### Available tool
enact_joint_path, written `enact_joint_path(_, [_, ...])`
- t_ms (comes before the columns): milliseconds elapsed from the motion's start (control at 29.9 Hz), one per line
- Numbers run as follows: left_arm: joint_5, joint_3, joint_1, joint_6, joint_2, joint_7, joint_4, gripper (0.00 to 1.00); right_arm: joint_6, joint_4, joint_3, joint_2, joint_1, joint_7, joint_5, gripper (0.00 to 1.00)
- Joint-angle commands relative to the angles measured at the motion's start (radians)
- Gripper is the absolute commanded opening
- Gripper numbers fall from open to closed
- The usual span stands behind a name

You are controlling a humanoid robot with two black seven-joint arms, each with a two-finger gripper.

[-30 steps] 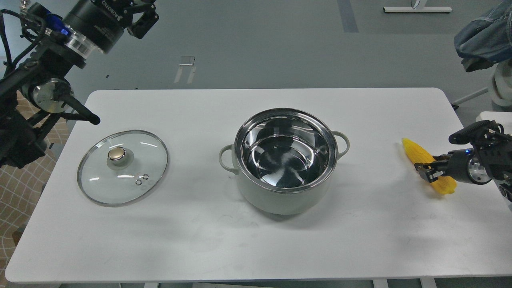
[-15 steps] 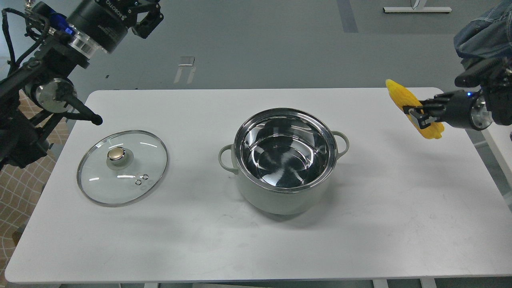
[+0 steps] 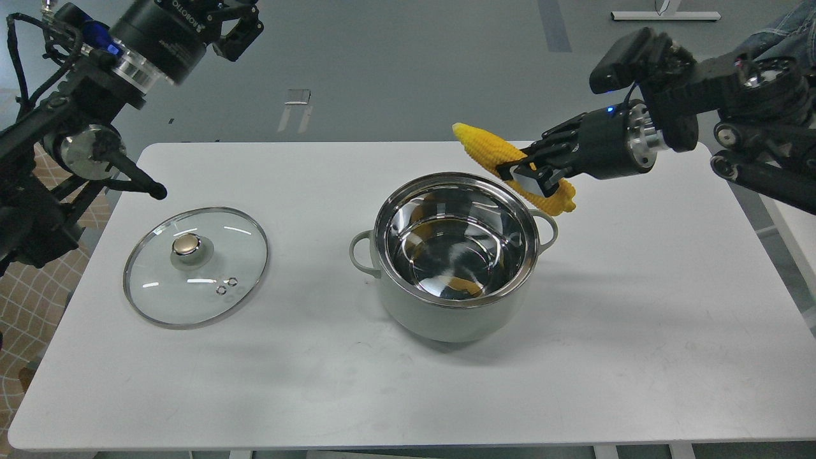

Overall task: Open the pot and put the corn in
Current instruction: 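Lift the corn cob and carry it over the open pot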

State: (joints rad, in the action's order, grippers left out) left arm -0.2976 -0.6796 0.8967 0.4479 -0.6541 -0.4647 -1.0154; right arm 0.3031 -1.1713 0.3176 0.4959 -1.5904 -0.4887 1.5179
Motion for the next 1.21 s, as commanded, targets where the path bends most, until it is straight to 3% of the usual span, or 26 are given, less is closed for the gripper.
enact_joint_path(0, [0.0,0.0,-0.001,0.001,0.001,0.0,0.0,0.95,0.001,0.016,0.041,-0.075,0.0,0.0,-0.002,0.13])
enact_joint_path(368, [0.003,-0.006,0.001,0.003,-0.004,0.0,-0.006,0.95,-0.002,0.121,0.08,-0.188,0.038,0.0,-0.002,0.22])
enact_joint_path(904, [0.003,-0.011,-0.001,0.003,-0.002,0.0,-0.006,0.95,-0.022,0.124,0.095,-0.197,0.052,0.0,-0.007,0.77])
enact_joint_path(1172, [0.003,-0.015,-0.001,0.003,-0.004,0.0,-0.006,0.95,-0.044,0.124,0.092,-0.198,0.05,0.0,-0.085,0.86])
